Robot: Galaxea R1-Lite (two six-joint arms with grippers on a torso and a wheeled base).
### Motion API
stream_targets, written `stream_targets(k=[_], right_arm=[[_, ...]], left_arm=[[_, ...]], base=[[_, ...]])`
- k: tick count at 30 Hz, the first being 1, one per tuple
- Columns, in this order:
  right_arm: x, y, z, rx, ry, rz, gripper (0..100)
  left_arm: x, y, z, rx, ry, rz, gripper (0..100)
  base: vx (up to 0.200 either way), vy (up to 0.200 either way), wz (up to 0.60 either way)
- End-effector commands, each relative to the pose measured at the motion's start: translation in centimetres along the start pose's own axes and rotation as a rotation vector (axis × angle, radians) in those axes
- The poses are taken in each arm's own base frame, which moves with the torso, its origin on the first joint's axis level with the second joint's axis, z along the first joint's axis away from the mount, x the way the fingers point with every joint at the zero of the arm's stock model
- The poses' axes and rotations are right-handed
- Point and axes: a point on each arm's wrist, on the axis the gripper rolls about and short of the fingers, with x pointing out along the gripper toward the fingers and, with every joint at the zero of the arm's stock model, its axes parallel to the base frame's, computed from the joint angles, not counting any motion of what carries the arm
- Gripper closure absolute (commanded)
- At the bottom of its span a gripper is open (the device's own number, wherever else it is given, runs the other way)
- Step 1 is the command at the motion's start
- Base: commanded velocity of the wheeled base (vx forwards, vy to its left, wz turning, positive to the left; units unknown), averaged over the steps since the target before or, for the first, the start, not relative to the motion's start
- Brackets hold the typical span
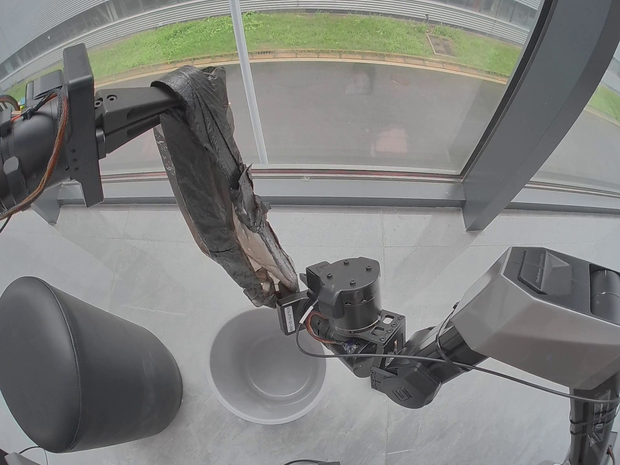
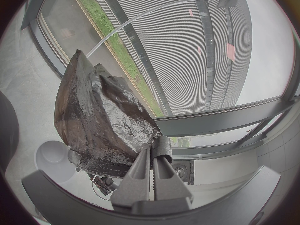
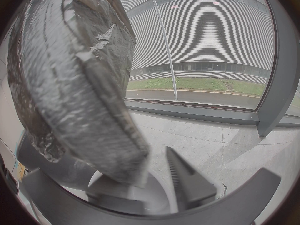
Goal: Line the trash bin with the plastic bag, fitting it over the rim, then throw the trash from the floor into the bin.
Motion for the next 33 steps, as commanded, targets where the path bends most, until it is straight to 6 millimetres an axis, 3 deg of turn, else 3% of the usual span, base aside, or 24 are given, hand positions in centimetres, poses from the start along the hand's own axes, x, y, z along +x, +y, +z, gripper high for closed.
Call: stream_targets(k=[1, 8, 16, 23, 33], right_arm=[[-0.8, -0.1, 0.7, 0.005, -0.005, 0.003, 100], [-5.7, -0.3, 1.4, 0.010, 0.042, 0.052, 100], [-12.3, -1.3, 1.5, 0.153, 0.230, 0.315, 100], [-13.7, -3.3, 2.8, 0.369, 0.396, 0.447, 100], [-14.8, -3.4, 2.6, 0.479, 0.598, 0.580, 100]], left_arm=[[-0.1, 0.0, 0.0, 0.000, -0.002, -0.001, 100], [0.2, 1.2, -0.4, -0.016, 0.007, 0.035, 100], [0.8, 5.5, -1.6, -0.041, 0.004, 0.210, 100], [0.2, 7.7, -2.5, -0.030, -0.024, 0.325, 100], [-1.0, 7.6, -3.0, -0.035, -0.040, 0.334, 100]], base=[[0.000, 0.000, 0.00], [0.000, 0.000, 0.00], [0.000, 0.000, 0.00], [0.000, 0.000, 0.00], [0.000, 0.000, 0.00]])
